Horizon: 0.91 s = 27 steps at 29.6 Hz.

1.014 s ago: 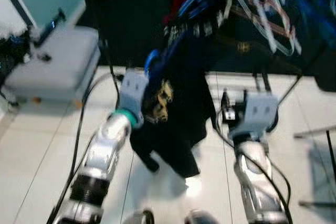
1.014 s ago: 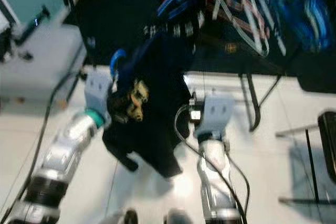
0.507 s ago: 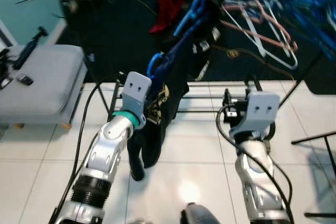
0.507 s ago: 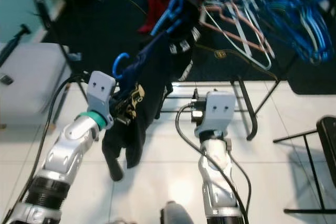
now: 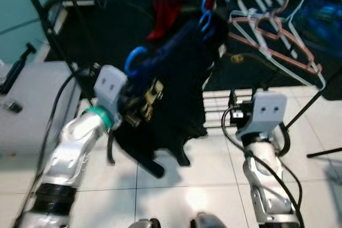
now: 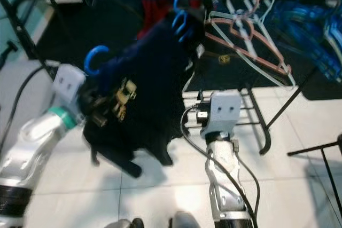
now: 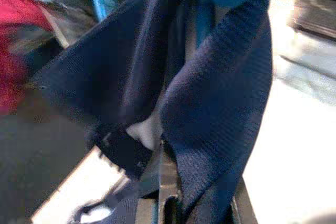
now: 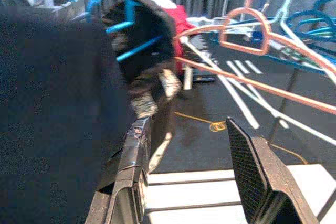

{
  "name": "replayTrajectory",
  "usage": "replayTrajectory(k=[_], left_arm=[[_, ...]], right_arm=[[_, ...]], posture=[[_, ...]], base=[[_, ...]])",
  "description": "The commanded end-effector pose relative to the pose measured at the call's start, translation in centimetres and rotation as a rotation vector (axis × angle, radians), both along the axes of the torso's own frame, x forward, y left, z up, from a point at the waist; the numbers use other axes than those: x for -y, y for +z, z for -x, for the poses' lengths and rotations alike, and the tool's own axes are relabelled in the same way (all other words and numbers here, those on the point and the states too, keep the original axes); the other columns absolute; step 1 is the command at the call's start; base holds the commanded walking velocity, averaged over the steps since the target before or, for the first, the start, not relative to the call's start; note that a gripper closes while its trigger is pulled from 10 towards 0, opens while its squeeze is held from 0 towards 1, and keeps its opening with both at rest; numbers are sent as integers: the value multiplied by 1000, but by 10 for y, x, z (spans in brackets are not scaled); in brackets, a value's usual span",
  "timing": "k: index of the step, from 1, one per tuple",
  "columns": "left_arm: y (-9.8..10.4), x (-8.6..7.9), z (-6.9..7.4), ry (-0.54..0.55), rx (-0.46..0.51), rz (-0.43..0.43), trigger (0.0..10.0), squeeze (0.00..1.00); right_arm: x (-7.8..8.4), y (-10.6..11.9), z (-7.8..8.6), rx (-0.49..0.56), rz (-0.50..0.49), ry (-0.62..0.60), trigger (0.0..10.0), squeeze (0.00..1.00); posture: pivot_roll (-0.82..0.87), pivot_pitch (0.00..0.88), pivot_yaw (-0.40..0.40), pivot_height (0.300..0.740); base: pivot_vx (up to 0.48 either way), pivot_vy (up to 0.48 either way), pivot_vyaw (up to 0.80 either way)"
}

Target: Hang hanger

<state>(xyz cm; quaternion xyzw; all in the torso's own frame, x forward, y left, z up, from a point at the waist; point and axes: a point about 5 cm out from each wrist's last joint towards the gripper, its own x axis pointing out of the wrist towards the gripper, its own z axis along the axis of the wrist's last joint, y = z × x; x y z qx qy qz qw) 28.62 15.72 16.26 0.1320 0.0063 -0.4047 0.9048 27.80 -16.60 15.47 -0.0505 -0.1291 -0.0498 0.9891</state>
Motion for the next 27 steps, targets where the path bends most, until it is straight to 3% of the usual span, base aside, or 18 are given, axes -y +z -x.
replayTrajectory(k=[1, 2, 5, 7, 10, 11, 12, 13, 14, 17, 18, 19, 20, 21, 22, 24, 25, 27], left_arm=[[-10, 0, 13, -110, -64, -46, 10000, 0], [-21, -2, 27, -185, -120, -89, 10000, 0], [-28, -3, 38, -243, -159, -115, 10000, 0], [-46, -3, 62, -354, -243, -178, 10000, 0], [-54, -4, 68, -378, -274, -215, 10000, 0], [-65, -8, 72, -374, -299, -285, 10000, 0], [-82, -15, 71, -321, -337, -383, 10000, 0], [-82, -15, 71, -321, -337, -383, 10000, 0], [-99, -25, 68, -252, -376, -469, 10000, 0], [-112, -33, 65, -183, -413, -533, 10000, 0], [-123, -44, 51, 0, -425, -560, 10000, 0], [-123, -44, 51, 0, -425, -560, 10000, 0], [-125, -55, 33, 195, -428, -540, 10000, 0], [-125, -55, 33, 195, -428, -540, 10000, 0], [-112, -63, 2, 488, -386, -384, 10000, 0], [-112, -63, 2, 488, -386, -384, 10000, 0], [-101, -63, -10, 561, -362, -292, 10000, 0], [-101, -63, -10, 561, -362, -292, 10000, 0]], right_arm=[[2, -6, 1, -26, -5, -2, 10000, 0], [3, -6, 0, -26, 0, -3, 10000, 0], [4, -6, -1, -26, 5, -4, 10000, 0], [6, -6, -3, -30, 14, -6, 10000, 0], [8, -7, -3, -33, 16, -8, 10000, 0], [9, -7, -3, -34, 19, -10, 10000, 0], [10, -7, -4, -35, 20, -12, 10000, 0], [10, -7, -4, -35, 20, -12, 10000, 0], [11, -6, -4, -35, 22, -15, 10000, 0], [11, -6, -4, -34, 22, -16, 10000, 0], [11, -6, -4, -33, 22, -17, 10000, 0], [11, -6, -4, -33, 22, -17, 10000, 0], [11, -6, -4, -31, 22, -17, 10000, 0], [11, -6, -4, -31, 22, -17, 10000, 0], [11, -5, -3, -28, 21, -17, 10000, 0], [11, -5, -3, -28, 21, -17, 10000, 0], [11, -4, -3, -25, 20, -18, 10000, 0], [11, -4, -3, -25, 20, -18, 10000, 0]], posture=[[-166, 38, 111, 740], [-162, 39, 108, 740], [-156, 42, 102, 740], [-152, 43, 97, 740], [-151, 43, 97, 740], [-150, 42, 98, 740], [-150, 43, 98, 740], [-150, 43, 98, 740], [-151, 44, 99, 740], [-152, 44, 100, 740], [-153, 44, 102, 740], [-153, 44, 102, 740], [-157, 44, 102, 740], [-157, 44, 102, 740], [-161, 43, 102, 740], [-161, 43, 102, 740], [-161, 43, 102, 740], [-161, 43, 102, 740]], base=[[0, 0, 0], [0, 0, 0], [0, 0, 0], [0, 0, 0], [0, 0, 0], [0, 0, 0], [0, 0, 0], [0, 0, 0], [0, 0, 0], [0, 0, 0], [0, 0, 0], [0, 0, 0], [0, 0, 0], [0, 0, 0], [0, 0, 0], [0, 0, 0], [0, 0, 0], [0, 0, 0]])
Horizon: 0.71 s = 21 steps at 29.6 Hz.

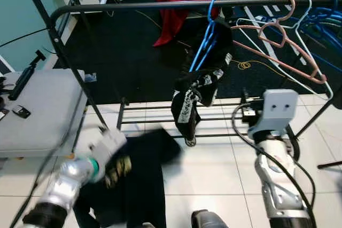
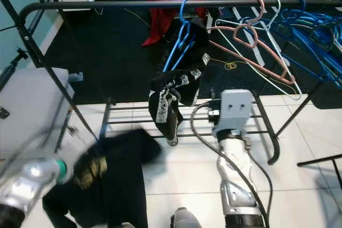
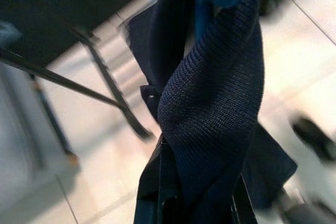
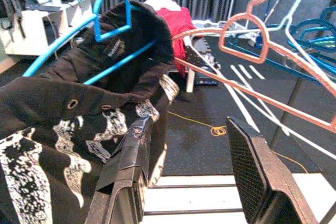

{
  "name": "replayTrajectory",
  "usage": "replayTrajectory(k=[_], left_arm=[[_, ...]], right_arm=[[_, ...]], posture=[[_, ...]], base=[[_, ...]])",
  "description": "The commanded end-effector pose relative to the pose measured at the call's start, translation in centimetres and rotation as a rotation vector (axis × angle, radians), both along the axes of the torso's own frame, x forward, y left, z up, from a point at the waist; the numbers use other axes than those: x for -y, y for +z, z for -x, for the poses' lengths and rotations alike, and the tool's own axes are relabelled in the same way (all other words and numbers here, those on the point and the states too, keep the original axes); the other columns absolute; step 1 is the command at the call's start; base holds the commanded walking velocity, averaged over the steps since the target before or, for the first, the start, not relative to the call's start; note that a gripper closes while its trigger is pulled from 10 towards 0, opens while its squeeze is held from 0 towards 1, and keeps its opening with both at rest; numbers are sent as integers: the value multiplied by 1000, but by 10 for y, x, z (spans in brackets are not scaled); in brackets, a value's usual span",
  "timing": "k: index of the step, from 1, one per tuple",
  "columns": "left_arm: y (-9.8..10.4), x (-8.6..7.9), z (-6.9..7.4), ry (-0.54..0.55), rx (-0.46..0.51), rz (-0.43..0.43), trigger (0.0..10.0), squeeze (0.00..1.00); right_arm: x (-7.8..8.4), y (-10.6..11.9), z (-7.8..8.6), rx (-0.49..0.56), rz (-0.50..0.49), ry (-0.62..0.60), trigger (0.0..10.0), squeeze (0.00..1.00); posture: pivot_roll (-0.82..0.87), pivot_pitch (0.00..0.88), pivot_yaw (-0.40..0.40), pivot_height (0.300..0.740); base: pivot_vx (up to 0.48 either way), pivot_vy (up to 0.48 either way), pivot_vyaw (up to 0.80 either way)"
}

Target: Hang hanger

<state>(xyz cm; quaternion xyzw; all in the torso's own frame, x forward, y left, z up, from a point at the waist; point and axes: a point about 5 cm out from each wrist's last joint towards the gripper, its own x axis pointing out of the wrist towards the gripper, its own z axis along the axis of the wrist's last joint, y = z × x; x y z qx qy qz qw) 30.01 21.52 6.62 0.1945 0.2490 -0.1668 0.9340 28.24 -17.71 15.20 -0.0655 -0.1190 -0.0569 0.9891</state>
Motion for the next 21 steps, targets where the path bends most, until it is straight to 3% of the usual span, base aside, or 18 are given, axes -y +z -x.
replayTrajectory(k=[1, 3, 4, 5, 8, 14, 15, 17, 19, 20, 21], left_arm=[[9, -4, -7, 95, 42, 101, 10000, 0], [9, -4, -7, 95, 42, 101, 10000, 0], [22, -2, -16, 128, 90, 173, 10000, 0], [22, -2, -16, 128, 90, 173, 10000, 0], [45, 10, -30, 136, 158, 299, 10000, 0], [54, 19, -37, 122, 182, 342, 10000, 0], [70, 34, -47, 94, 222, 390, 10000, 0], [70, 34, -47, 94, 222, 390, 10000, 0], [114, 68, -77, 97, 310, 460, 10000, 0], [128, 78, -86, 110, 331, 474, 10000, 0], [128, 78, -86, 110, 331, 474, 10000, 0]], right_arm=[[0, -1, 1, 0, -8, 2, 10000, 0], [0, -1, 1, 0, -8, 2, 10000, 0], [-1, 0, 1, 4, -8, 2, 10000, 0], [-1, 0, 1, 4, -8, 2, 10000, 0], [-1, 0, 1, 6, -12, 3, 10000, 0], [-2, 0, 2, 6, -13, 3, 10000, 0], [-3, 0, 1, 6, -15, 5, 10000, 0], [-3, 0, 1, 6, -15, 5, 10000, 0], [-5, 0, 1, 6, -18, 8, 10000, 0], [-5, 0, 1, 7, -19, 9, 10000, 0], [-5, 0, 1, 7, -19, 9, 10000, 0]], posture=[[-163, 43, 103, 740], [-163, 43, 103, 740], [-164, 43, 104, 740], [-164, 43, 104, 740], [-164, 44, 106, 740], [-163, 46, 107, 740], [-162, 46, 107, 740], [-162, 46, 107, 740], [-169, 51, 113, 740], [-169, 51, 113, 740], [-169, 51, 113, 740]], base=[[0, 0, 0], [0, 0, 0], [0, 0, 0], [0, 0, 0], [0, 0, 0], [0, 0, 0], [0, 0, 0], [0, 0, 0], [0, 0, 0], [0, 0, 0], [0, 0, 0]])
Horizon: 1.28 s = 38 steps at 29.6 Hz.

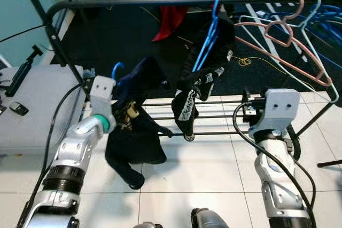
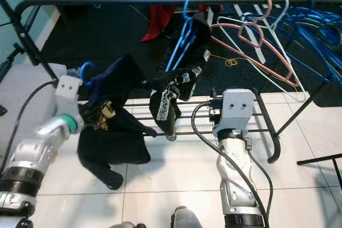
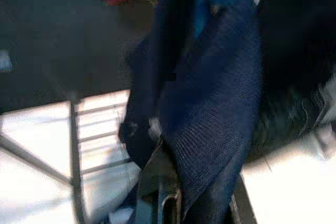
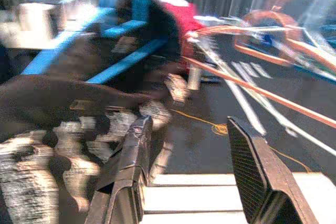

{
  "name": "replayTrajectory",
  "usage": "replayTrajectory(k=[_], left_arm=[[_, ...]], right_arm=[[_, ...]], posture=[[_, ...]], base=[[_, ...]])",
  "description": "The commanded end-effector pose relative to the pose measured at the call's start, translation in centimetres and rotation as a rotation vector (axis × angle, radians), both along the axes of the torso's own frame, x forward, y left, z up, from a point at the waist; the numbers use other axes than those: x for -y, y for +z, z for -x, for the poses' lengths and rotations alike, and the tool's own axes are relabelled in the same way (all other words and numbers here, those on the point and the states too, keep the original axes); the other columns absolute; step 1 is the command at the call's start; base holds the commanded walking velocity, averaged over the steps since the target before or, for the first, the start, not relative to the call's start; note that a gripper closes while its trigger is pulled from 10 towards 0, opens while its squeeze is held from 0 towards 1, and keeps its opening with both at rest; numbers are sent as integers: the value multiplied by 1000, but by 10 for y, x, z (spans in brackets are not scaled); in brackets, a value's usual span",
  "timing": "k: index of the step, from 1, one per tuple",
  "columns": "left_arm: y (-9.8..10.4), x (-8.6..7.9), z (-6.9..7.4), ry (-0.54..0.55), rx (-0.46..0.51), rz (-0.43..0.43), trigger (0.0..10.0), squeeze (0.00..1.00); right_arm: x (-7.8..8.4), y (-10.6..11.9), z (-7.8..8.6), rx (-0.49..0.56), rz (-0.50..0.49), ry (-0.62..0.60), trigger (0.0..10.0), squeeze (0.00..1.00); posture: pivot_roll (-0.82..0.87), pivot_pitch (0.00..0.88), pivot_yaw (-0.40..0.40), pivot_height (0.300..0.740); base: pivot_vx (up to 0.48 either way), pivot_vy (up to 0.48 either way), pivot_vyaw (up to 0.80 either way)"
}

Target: Hang hanger

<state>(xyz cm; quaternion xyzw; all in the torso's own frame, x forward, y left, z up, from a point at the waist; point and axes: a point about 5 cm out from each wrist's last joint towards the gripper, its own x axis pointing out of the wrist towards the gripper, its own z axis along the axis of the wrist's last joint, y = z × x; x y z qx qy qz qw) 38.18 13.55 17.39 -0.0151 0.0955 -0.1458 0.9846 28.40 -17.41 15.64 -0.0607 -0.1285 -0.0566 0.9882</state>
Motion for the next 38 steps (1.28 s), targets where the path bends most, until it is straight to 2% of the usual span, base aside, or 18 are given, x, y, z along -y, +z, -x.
replayTrajectory(k=[1, 2, 4, 9, 11, 13, 17, 21, 25, 27, 28, 30, 32, 33, 38], left_arm=[[30, 4, -11, 40, 85, 21, 10000, 0], [38, 7, -18, 81, 91, 19, 10000, 0], [43, 8, -23, 112, 97, 15, 10000, 0], [48, 9, -27, 141, 107, 7, 10000, 0], [62, 5, -33, 189, 134, -3, 10000, 0], [62, 5, -33, 189, 134, -3, 10000, 0], [71, -3, -37, 299, 150, -32, 10000, 0], [78, -9, -41, 375, 165, -21, 10000, 0], [81, -12, -42, 398, 172, -19, 10000, 0], [77, -23, -43, 425, 157, -27, 10000, 0], [77, -23, -43, 425, 157, -27, 10000, 0], [63, -31, -42, 441, 105, 1, 10000, 0], [59, -30, -41, 447, 100, 25, 10000, 0], [60, -27, -42, 446, 116, 49, 10000, 0], [67, -16, -43, 425, 158, 78, 10000, 0]], right_arm=[[-3, -5, 3, -13, -12, 7, 10000, 0], [-4, -5, 3, -13, -14, 8, 10000, 0], [-6, -5, 3, -13, -15, 10, 10000, 0], [-7, -5, 3, -13, -16, 11, 10000, 0], [-6, -6, 6, -14, -19, 2, 10000, 0], [-6, -6, 6, -14, -19, 2, 10000, 0], [-4, -7, 6, -14, -18, -4, 10000, 0], [-6, -4, 4, -9, -16, 6, 10000, 0], [-7, -3, 3, -6, -15, 12, 10000, 0], [-13, 1, 3, 3, 1, 76, 10000, 0], [-13, 1, 3, 3, 1, 76, 10000, 0], [-17, 13, 1, 33, 16, 139, 10000, 0], [-19, 21, -2, 53, 24, 165, 10000, 0], [-22, 32, -5, 78, 34, 201, 10000, 0], [-29, 49, -10, 117, 61, 264, 10000, 0]], posture=[[-168, 54, 115, 740], [-169, 56, 120, 740], [-175, 57, 126, 740], [-175, 57, 126, 740], [-185, 55, 137, 740], [-185, 55, 137, 740], [-182, 55, 132, 740], [-180, 63, 128, 740], [-180, 66, 127, 740], [-178, 88, 113, 740], [-178, 88, 113, 740], [-180, 100, 100, 740], [-183, 120, 77, 740], [-191, 137, 65, 740], [-194, 149, 58, 740]], base=[[0, 0, 0], [0, 0, 0], [0, 0, 0], [0, 0, 0], [0, 0, 0], [0, 0, 0], [0, 0, 0], [0, 0, 0], [0, 0, 0], [0, 0, 0], [0, 0, 0], [0, 0, 0], [0, 0, 0], [0, 0, 0], [0, 0, 0]])
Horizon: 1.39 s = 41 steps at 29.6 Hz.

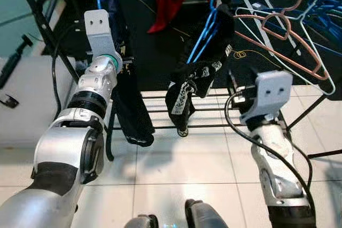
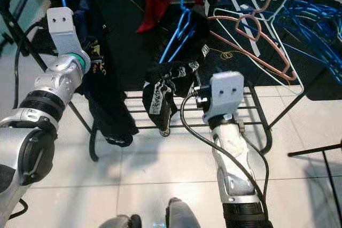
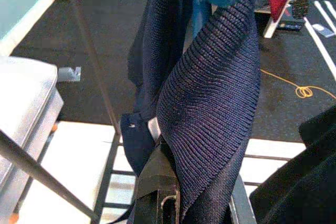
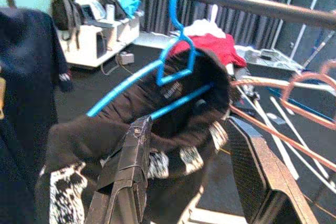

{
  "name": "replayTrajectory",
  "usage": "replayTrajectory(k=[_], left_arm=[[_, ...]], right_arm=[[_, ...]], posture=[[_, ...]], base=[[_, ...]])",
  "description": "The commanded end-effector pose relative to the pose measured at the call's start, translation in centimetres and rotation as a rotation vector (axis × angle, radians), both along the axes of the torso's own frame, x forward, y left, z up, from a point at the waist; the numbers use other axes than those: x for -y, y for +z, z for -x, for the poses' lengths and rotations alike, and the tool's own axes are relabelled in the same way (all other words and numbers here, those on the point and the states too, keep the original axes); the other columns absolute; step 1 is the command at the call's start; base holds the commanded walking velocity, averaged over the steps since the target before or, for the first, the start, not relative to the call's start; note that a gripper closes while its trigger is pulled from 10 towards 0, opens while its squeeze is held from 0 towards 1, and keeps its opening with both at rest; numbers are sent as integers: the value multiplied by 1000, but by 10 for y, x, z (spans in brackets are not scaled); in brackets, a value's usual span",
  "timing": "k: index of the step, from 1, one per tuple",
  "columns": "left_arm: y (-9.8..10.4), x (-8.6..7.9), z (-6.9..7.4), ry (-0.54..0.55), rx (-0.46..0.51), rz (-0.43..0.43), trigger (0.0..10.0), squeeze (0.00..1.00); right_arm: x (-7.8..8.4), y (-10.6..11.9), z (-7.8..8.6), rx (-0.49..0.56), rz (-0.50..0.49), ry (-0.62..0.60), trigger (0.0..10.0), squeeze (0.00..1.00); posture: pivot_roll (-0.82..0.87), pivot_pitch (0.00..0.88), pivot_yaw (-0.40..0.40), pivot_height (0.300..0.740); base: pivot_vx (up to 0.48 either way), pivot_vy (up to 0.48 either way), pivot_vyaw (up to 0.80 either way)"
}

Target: Hang hanger

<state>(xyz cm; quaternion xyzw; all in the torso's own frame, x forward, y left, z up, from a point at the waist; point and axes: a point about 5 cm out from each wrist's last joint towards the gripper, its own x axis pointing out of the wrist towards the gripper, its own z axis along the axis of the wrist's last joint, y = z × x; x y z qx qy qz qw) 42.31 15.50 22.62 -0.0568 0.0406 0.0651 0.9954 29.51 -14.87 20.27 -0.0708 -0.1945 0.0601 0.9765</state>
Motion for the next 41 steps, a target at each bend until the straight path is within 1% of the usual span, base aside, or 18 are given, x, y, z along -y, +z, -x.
replayTrajectory(k=[1, 6, 7, 9, 10, 13, 14, 15, 16, 18, 19, 21, 23, 25, 28, 34, 36, 41], left_arm=[[15, 4, -2, -5, 68, 5, 10000, 0], [20, 8, -3, -15, 94, 10, 10000, 0], [31, 11, -4, -27, 147, 23, 10000, 0], [31, 11, -4, -27, 147, 23, 10000, 0], [43, 11, -4, -29, 205, 15, 10000, 0], [43, 11, -4, -29, 205, 15, 10000, 0], [58, 8, -3, -25, 285, -27, 10000, 0], [58, 8, -3, -25, 285, -27, 10000, 0], [69, 11, -3, -35, 332, -83, 10000, 0], [69, 11, -3, -35, 332, -83, 10000, 0], [74, 18, -3, -40, 336, -134, 10000, 0], [74, 18, -3, -40, 336, -134, 10000, 0], [72, 37, -5, -68, 281, -187, 10000, 0], [72, 37, -5, -68, 281, -187, 10000, 0], [66, 53, -6, -88, 215, -178, 10000, 0], [65, 57, -6, -88, 192, -158, 10000, 0], [62, 60, -6, -75, 143, -100, 10000, 0], [55, 54, -6, -31, 65, -49, 10000, 0]], right_arm=[[-3, 2, 1, -2, 4, 28, 10000, 0], [-7, 8, -1, 13, 12, 48, 10000, 0], [-11, 11, -2, 23, 18, 60, 10000, 0], [-11, 11, -2, 23, 18, 60, 10000, 0], [-13, 12, -2, 28, 20, 66, 10000, 0], [-13, 12, -2, 28, 20, 66, 10000, 0], [-14, 10, -1, 25, 18, 61, 10000, 0], [-14, 10, -1, 25, 18, 61, 10000, 0], [-14, 8, 0, 22, 12, 55, 10000, 0], [-14, 8, 0, 22, 12, 55, 10000, 0], [-14, 7, 1, 19, 6, 52, 10000, 0], [-14, 7, 1, 19, 6, 52, 10000, 0], [-14, 9, 1, 19, -2, 48, 10000, 0], [-14, 9, 1, 19, -2, 48, 10000, 0], [-12, 10, 3, 18, -14, 34, 10000, 0], [-11, 10, 5, 17, -20, 26, 10000, 0], [-9, 9, 7, 16, -33, 13, 10000, 0], [-10, 9, 8, 15, -43, 7, 10000, 0]], posture=[[-194, 149, 58, 740], [-195, 158, 59, 740], [-195, 158, 71, 740], [-195, 158, 71, 740], [-196, 159, 79, 740], [-196, 159, 79, 740], [-194, 158, 91, 740], [-194, 158, 91, 740], [-184, 161, 99, 740], [-184, 161, 99, 740], [-184, 166, 103, 740], [-184, 166, 103, 740], [-190, 174, 122, 740], [-190, 174, 122, 740], [-198, 181, 139, 740], [-201, 182, 145, 740], [-204, 181, 158, 740], [-205, 177, 160, 740]], base=[[0, 0, 0], [0, 0, 0], [0, 0, 0], [0, 0, 0], [0, 0, 0], [0, 0, 0], [0, 0, 0], [0, 0, 0], [0, 0, 0], [0, 0, 0], [0, 0, 0], [0, 0, 0], [0, 0, 0], [0, 0, 0], [0, 0, 0], [0, 0, 0], [0, 0, 0], [0, 0, 0]])
